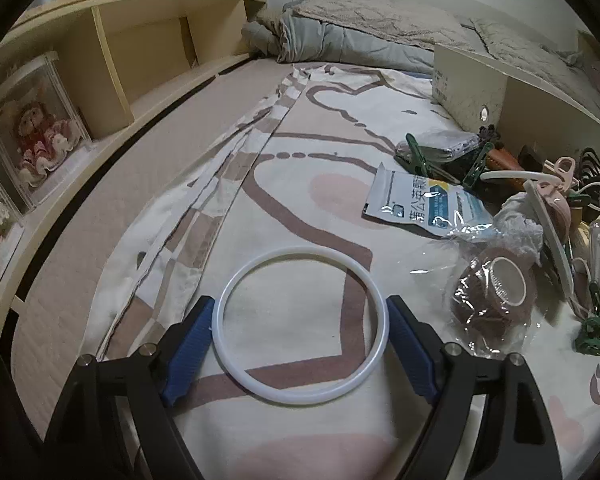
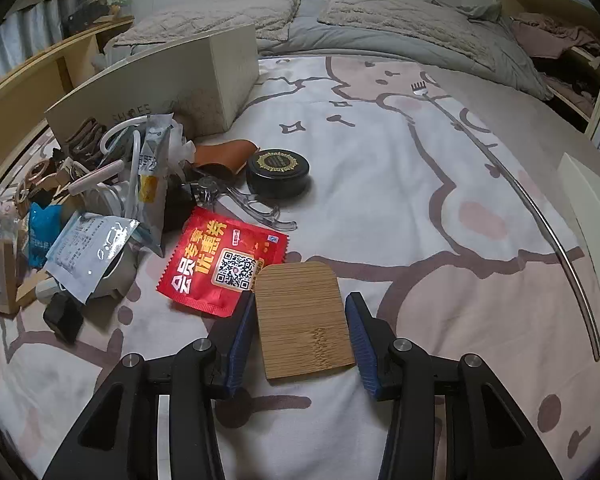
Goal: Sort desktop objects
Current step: 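Grasp the white ring with the left tool while the right tool grasps the bamboo card, then carry the ring and bamboo card with both tools over the white box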
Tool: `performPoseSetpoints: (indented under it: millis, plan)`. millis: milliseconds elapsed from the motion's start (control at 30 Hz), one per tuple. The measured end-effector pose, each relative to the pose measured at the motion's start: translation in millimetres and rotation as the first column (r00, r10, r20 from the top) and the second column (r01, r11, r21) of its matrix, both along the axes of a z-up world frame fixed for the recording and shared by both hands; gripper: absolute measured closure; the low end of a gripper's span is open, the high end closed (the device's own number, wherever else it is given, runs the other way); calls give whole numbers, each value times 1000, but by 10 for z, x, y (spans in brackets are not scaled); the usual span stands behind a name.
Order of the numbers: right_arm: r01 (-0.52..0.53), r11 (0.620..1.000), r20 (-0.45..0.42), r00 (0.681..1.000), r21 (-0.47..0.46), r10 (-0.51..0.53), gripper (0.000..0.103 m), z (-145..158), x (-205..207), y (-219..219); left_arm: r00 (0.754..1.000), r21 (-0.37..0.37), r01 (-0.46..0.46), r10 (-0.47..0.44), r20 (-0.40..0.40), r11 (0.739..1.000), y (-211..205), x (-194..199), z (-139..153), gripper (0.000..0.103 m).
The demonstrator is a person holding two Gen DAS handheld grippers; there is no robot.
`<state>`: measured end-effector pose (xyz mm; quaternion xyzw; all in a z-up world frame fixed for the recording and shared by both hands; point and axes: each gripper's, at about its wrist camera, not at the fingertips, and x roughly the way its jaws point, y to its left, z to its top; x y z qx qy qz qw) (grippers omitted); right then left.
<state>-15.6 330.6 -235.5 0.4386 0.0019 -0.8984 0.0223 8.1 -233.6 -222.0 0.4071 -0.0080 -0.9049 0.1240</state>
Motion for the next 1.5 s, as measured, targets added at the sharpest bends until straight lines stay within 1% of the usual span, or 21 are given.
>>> performPoseSetpoints:
  millis: [133,300,400,500,633,767,867,967,1100,1267,1400,1500]
  plan:
    - [-3,1000,-5,1000,22,3,57,13,0,-20,1000,-9,-7,7,-14,1000,5,16,46,19]
    - [-14,999,-25,1000,29,14,57,90,-29,-22,999,-12,-16,16,-49,1000,30,44,193,19]
    - [-24,998,-31,999,50,26,57,146,-64,-45,998,4,-7,7,-69,1000,71,26,312,19]
    - [-33,998,-33,999,45,34,57,202,-96,-66,996,8,6,-5,-86,1000,158,-13,436,19]
    - [-48,996,-52,997,80,53,57,315,-151,-125,994,9,30,-29,-108,999,304,-95,619,19]
    - [-61,995,-63,996,85,67,57,418,-238,-161,990,18,47,-44,-132,999,404,-189,784,19]
    - [-85,992,-79,993,96,93,57,548,-307,-221,987,19,63,-59,-152,998,487,-249,920,19]
    - [-118,986,-109,985,121,131,57,729,-381,-299,981,5,81,-79,-176,997,579,-328,1070,19]
    - [-154,979,-131,976,132,172,57,923,-486,-373,974,-8,105,-105,-202,994,704,-430,1283,19]
    - [-219,964,-150,959,150,241,57,1184,-596,-538,963,-29,138,-141,-231,990,888,-496,1528,19]
    - [-265,958,-153,948,112,281,57,1422,-684,-667,953,-50,169,-176,-246,984,1049,-557,1722,19]
    - [-287,951,-155,941,111,302,57,1592,-735,-749,945,-63,186,-196,-262,980,1157,-593,1874,19]
